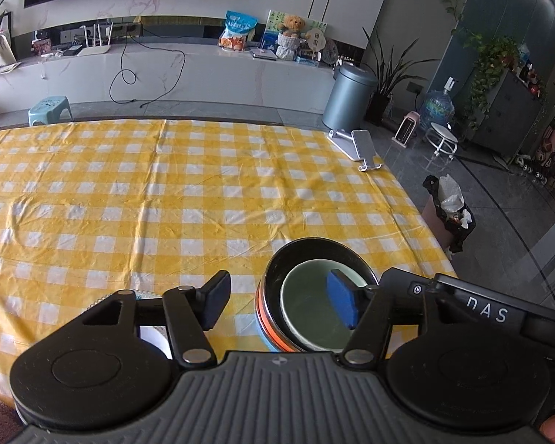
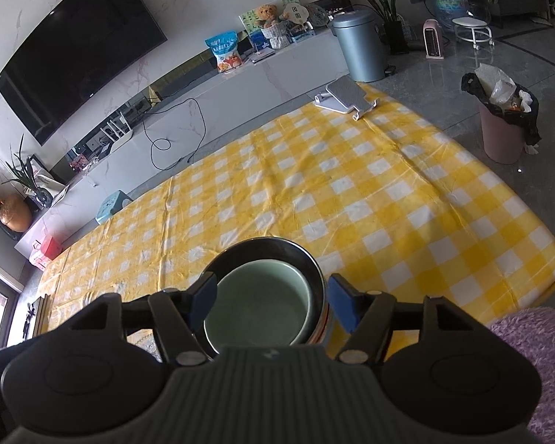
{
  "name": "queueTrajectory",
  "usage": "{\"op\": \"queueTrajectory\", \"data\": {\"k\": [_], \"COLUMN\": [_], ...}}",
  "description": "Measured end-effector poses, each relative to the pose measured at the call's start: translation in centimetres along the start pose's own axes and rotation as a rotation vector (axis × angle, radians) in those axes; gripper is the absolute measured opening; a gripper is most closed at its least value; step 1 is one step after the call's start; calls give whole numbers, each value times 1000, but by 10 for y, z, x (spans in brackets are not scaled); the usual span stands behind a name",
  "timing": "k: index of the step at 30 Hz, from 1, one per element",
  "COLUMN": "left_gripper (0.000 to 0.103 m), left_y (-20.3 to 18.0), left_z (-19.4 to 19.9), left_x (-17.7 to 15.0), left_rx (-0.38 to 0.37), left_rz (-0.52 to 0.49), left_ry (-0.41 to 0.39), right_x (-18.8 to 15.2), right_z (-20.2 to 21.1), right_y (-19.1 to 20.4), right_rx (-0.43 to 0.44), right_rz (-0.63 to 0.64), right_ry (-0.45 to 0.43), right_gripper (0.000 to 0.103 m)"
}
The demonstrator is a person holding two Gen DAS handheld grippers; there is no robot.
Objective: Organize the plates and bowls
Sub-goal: 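Shift both grippers to the rim of the nested bowl stack and close, then lift the nested bowl stack and carry it toward the stacked plates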
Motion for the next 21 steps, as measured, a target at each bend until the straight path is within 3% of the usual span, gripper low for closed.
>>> {"op": "queueTrajectory", "data": {"k": [2,7,14,21], "left_gripper": [85,85,86,86], "left_y": [2,12,37,43], "left_z": [5,5,-21,-52], "left_x": [-2,-9,-19,-23], "left_rx": [-12,-54,-164,-220], "left_rz": [0,53,227,288], "left_ry": [-24,-46,-22,17], "right_x": [-3,-11,-15,-17], "right_z": [3,6,-12,-47], "right_y": [0,-5,-33,-55], "right_rx": [6,27,79,115], "right_rz": [7,10,-97,-187], "right_ry": [-12,-47,-37,24], "right_gripper": [74,84,86,85]}}
Point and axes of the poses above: each gripper's, at about its wrist camera, not at the fingertips, and z roughly against the way its jaws point, y to its left, x to its top, the point moved 7 cm from there along -z, roughly the way its jaws point, and after that the axes turned 14 degrees about y, right-handed, at the moved point
